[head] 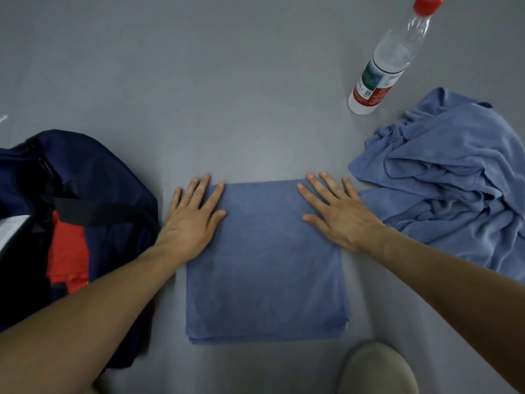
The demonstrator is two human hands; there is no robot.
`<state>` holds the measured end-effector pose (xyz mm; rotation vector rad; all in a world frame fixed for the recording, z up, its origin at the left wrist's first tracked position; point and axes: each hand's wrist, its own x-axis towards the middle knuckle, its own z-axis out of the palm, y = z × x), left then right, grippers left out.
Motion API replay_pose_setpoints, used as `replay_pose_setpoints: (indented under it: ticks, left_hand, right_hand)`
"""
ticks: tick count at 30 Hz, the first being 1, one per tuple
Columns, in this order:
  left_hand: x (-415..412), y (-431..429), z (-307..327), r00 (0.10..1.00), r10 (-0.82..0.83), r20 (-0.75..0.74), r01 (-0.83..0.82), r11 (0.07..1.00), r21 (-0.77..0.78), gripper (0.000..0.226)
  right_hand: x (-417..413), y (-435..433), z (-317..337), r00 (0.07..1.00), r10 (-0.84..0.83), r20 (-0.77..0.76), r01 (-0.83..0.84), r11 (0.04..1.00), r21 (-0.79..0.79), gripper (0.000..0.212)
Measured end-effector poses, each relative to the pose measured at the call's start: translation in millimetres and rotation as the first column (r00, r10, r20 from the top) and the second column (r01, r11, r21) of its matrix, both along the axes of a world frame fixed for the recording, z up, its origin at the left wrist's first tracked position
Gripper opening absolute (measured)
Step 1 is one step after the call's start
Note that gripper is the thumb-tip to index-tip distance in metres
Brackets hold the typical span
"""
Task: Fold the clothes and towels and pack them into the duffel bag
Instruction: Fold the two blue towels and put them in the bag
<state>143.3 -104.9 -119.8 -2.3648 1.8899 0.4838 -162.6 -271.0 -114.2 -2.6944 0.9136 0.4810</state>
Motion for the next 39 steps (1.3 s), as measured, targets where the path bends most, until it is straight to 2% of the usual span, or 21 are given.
replay_pose_setpoints:
  ticks: [1, 3, 5, 7, 11, 14, 17, 20, 22, 25, 29, 32, 36, 39]
  left_hand:
    - [3.9, -2.7, 4.6, 1.000, -0.004, -0.007, 0.004, 0.997, -0.075, 0.056]
    - [10.5, -11.3, 10.6, 0.999, 0.046, -0.022, -0.050, 0.974, -0.223, 0.040]
    - [15.0, -19.3, 17.3, 0.992, 0.117, -0.052, -0.126, 0.965, -0.232, 0.031]
    - [18.7, -26.4, 22.9, 0.987, 0.137, -0.078, -0.151, 0.967, -0.207, 0.027]
    - [26.2, -35.1, 23.8, 0.984, 0.146, -0.106, -0.161, 0.974, -0.159, 0.019]
    - [30.9, -42.9, 28.2, 0.975, 0.198, -0.104, -0.215, 0.959, -0.186, 0.013]
    - [30.5, -48.7, 43.3, 0.957, 0.263, -0.125, -0.289, 0.904, -0.314, 0.011]
    - [17.5, -40.6, 67.7, 0.951, 0.254, -0.177, -0.306, 0.856, -0.417, 0.010]
    - [6.9, -20.1, 82.8, 0.957, 0.231, -0.173, -0.284, 0.865, -0.413, 0.009]
    - [-3.0, 31.8, 85.5, 0.986, 0.116, -0.124, -0.157, 0.900, -0.407, 0.008]
    - [-10.9, 99.7, 63.6, 0.998, -0.043, -0.050, 0.024, 0.947, -0.319, 0.020]
    - [-18.8, 127.6, 51.1, 0.994, -0.107, 0.003, 0.104, 0.957, -0.269, 0.026]
    - [-30.7, 139.3, 49.0, 0.991, -0.130, 0.038, 0.134, 0.980, -0.148, 0.038]
    - [-50.5, 120.4, 54.7, 0.998, -0.061, -0.007, 0.059, 0.977, -0.206, 0.037]
  right_hand:
    - [0.9, -3.2, 3.2, 0.999, -0.020, 0.038, 0.020, 1.000, 0.015, 0.073]
    - [3.8, -10.0, 9.2, 0.970, -0.108, 0.217, 0.104, 0.994, 0.029, 0.060]
    - [6.2, -19.6, 8.3, 0.899, -0.204, 0.387, 0.212, 0.977, 0.021, 0.043]
    - [11.5, -26.9, 11.3, 0.901, -0.252, 0.353, 0.260, 0.965, 0.028, 0.032]
    - [18.9, -35.6, 13.1, 0.918, -0.272, 0.289, 0.268, 0.962, 0.057, 0.027]
    - [19.6, -43.6, 14.9, 0.917, -0.279, 0.285, 0.281, 0.959, 0.035, 0.025]
    - [18.1, -53.3, 27.3, 0.874, -0.298, 0.384, 0.327, 0.945, -0.009, 0.022]
    - [10.8, -49.6, 50.7, 0.801, -0.292, 0.523, 0.354, 0.935, -0.021, 0.023]
    - [-3.0, -31.8, 65.3, 0.777, -0.253, 0.576, 0.327, 0.945, -0.025, 0.018]
    - [-32.3, 15.2, 73.6, 0.807, -0.162, 0.569, 0.234, 0.971, -0.056, 0.013]
    - [-63.6, 80.4, 53.3, 0.854, -0.013, 0.520, 0.054, 0.996, -0.064, 0.019]
    - [-78.1, 113.1, 30.7, 0.879, 0.070, 0.471, -0.059, 0.998, -0.038, 0.017]
    - [-74.9, 124.4, 19.4, 0.903, 0.056, 0.427, -0.063, 0.998, 0.004, 0.018]
    - [-53.3, 117.7, 28.8, 0.881, 0.036, 0.471, -0.031, 0.999, -0.017, 0.029]
